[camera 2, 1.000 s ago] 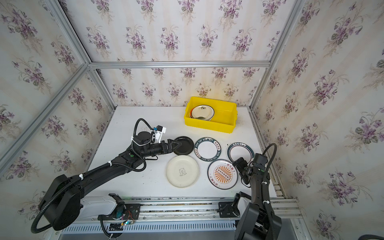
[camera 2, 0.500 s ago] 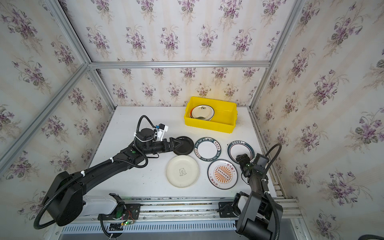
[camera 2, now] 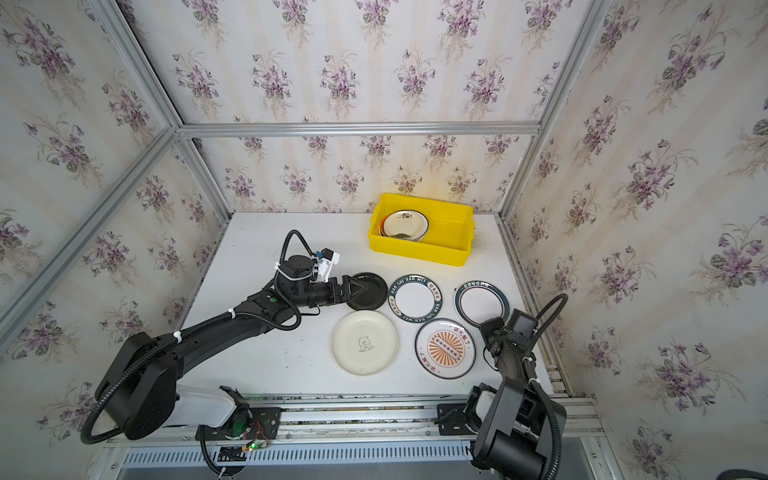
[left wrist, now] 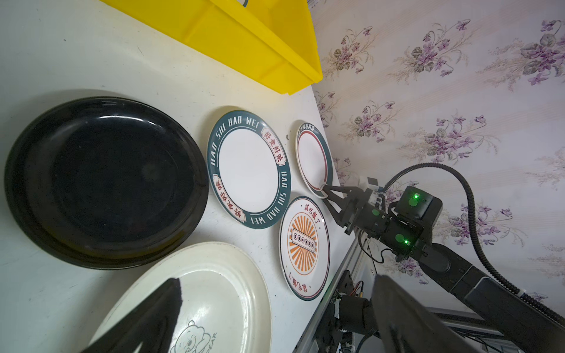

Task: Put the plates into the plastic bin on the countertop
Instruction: 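Grasp the rim of the large teal red-ringed plate with right gripper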

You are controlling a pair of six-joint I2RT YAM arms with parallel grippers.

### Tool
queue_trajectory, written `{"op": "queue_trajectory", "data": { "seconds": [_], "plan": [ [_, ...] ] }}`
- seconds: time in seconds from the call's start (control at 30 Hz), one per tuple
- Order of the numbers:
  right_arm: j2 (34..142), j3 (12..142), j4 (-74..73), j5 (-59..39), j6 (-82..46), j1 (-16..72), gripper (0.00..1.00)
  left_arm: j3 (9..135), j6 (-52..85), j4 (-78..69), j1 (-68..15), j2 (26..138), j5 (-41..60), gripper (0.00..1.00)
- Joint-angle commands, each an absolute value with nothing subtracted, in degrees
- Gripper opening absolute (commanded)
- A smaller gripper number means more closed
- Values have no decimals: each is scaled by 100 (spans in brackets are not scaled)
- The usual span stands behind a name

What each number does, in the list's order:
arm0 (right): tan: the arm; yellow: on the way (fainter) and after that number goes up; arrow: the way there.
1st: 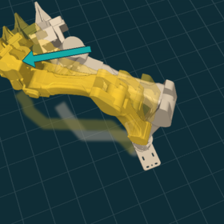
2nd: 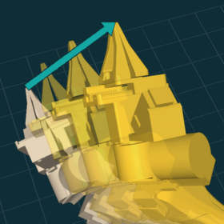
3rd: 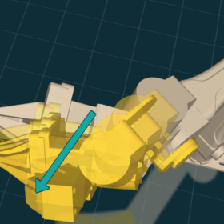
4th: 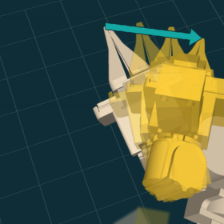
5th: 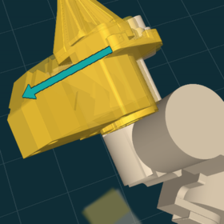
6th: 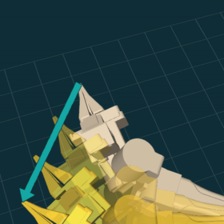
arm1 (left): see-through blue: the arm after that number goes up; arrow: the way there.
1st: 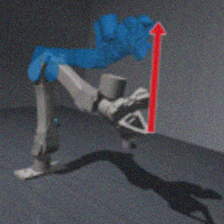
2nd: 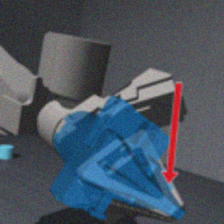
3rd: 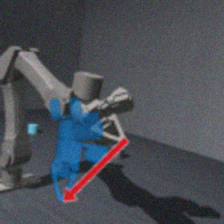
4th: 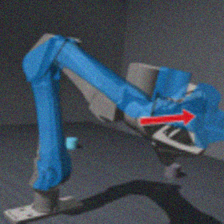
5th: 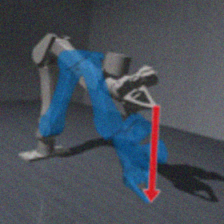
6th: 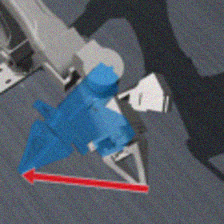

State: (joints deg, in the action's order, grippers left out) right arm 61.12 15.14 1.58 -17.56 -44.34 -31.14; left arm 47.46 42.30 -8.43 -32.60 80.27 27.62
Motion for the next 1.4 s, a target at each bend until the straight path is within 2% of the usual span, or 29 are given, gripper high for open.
{"op": "queue_trajectory", "data": {
  "seconds": [0.0, 0.17, 0.3, 0.37, 0.53, 0.8, 1.03, 1.37],
  "plan": [
    [6165, 1494, 215, -1651, -4475, -3112, 27, 4706, 4077, -931, -3217, 8022, 2838, 100],
    [6431, 1534, -46, -1844, -4368, -3120, 24, 4544, 3930, -918, -3155, 7946, 2829, 100],
    [6706, 1568, -240, -1957, -4398, -3120, 18, 4473, 3922, -921, -3095, 7978, 2873, 100],
    [6828, 1566, -371, -2036, -4433, -3129, 12, 4467, 3908, -918, -3085, 8028, 2931, 100],
    [7155, 1626, -750, -2408, -4576, -3138, 12, 4509, 3944, -929, -3085, 8198, 2969, 100],
    [7368, 1686, -921, -2523, -4666, -3155, 2, 4515, 3918, -939, -3077, 8200, 3006, 100],
    [6839, 1704, -632, -2372, -4677, -3173, 0, 4546, 3901, -938, -3076, 8226, 3017, 100],
    [5188, 2057, 847, -1824, -4149, -3173, 0, 4664, 3608, -895, -3006, 8332, 2739, 100]
  ]
}}
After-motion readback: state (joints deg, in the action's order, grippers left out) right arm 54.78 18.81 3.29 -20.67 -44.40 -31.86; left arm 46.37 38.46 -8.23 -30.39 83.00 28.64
